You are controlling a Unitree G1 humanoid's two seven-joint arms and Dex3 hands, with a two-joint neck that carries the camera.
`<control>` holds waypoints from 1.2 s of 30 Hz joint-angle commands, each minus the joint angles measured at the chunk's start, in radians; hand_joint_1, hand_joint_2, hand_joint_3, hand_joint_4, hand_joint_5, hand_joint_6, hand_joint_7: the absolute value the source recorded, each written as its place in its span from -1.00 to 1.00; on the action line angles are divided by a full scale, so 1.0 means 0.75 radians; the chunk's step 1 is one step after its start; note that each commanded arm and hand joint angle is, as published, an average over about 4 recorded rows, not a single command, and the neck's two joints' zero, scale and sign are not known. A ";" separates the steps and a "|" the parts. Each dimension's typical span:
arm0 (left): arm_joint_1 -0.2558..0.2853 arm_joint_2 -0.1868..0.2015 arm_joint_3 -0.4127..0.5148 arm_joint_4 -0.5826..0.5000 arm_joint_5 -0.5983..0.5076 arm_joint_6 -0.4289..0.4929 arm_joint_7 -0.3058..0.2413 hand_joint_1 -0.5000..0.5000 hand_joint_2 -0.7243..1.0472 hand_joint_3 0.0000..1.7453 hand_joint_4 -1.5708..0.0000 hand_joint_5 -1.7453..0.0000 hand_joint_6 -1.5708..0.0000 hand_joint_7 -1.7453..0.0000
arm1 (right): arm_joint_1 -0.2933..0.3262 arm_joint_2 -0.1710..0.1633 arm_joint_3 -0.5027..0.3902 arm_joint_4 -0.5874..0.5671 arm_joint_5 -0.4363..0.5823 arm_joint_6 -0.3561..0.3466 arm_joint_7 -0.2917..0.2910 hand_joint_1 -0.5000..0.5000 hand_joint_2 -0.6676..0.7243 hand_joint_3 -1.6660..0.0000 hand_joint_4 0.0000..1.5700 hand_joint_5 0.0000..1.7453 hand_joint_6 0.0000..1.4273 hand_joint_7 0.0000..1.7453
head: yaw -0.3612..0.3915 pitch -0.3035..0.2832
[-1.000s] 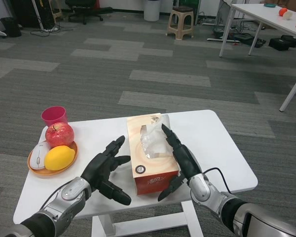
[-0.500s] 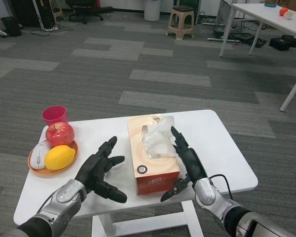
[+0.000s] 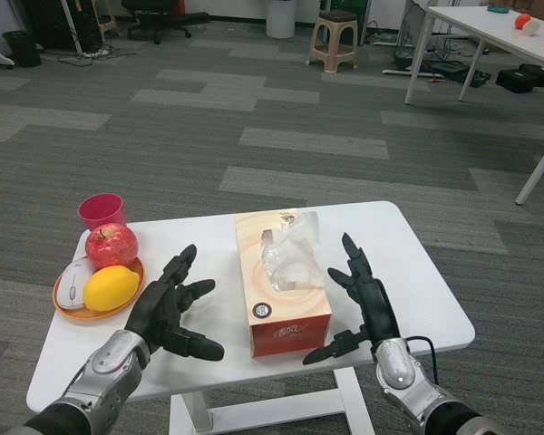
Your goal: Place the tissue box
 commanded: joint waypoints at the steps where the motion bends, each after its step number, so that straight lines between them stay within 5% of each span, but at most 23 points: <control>1: 0.025 0.000 0.040 -0.006 -0.012 -0.019 -0.004 1.00 -0.30 -1.00 1.00 -0.06 1.00 1.00 | 0.031 -0.023 -0.070 -0.032 0.003 -0.020 0.006 -0.83 0.00 0.81 -0.53 -0.89 -1.00 -1.00 | 0.000 0.003; 26: 0.138 0.010 0.371 -0.350 -0.014 -0.045 -0.001 1.00 -0.32 -1.00 1.00 -0.18 1.00 1.00 | 0.123 -0.065 -0.550 -0.229 0.003 -0.066 0.045 -0.83 -0.02 0.81 -0.60 -0.89 -1.00 -1.00 | -0.008 0.007; 36: 0.140 0.009 0.378 -0.551 -0.013 -0.060 0.003 1.00 -0.40 -1.00 1.00 -0.18 1.00 1.00 | 0.119 -0.091 -0.505 -0.443 0.007 -0.057 0.024 -0.85 0.05 0.81 -0.53 -0.89 -1.00 -1.00 | -0.013 0.002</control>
